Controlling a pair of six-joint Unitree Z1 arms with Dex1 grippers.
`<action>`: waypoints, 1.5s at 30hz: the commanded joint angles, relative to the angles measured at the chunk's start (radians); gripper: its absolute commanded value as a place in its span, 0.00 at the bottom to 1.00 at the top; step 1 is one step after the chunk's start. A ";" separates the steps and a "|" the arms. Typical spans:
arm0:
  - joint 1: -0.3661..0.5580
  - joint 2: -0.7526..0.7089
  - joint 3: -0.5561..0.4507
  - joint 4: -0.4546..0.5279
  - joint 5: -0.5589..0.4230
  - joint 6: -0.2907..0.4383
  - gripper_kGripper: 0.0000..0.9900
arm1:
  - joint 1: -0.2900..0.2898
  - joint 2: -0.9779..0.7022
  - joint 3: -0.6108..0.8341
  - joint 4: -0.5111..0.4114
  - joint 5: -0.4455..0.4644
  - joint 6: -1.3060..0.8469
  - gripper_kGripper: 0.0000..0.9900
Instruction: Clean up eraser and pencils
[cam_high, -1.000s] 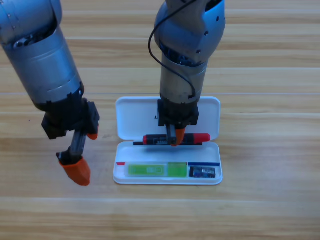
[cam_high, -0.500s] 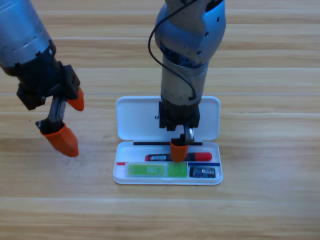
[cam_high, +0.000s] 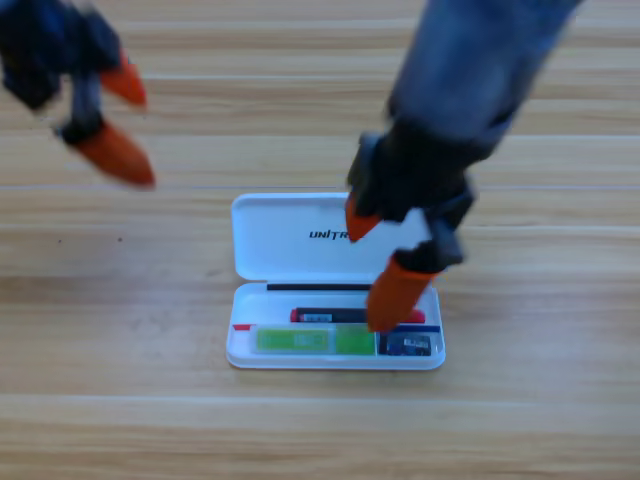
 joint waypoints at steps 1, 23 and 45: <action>0.280 0.063 -0.003 -0.136 -0.175 0.042 1.00 | -0.024 -0.300 0.215 -0.123 0.195 0.018 0.90; 0.378 0.505 0.189 -0.598 -0.655 0.095 0.00 | -0.097 -0.573 0.506 -0.332 0.413 0.107 0.93; 0.159 0.577 0.178 -0.544 -0.706 0.085 0.00 | -0.090 -0.499 0.528 -0.358 0.414 0.132 0.93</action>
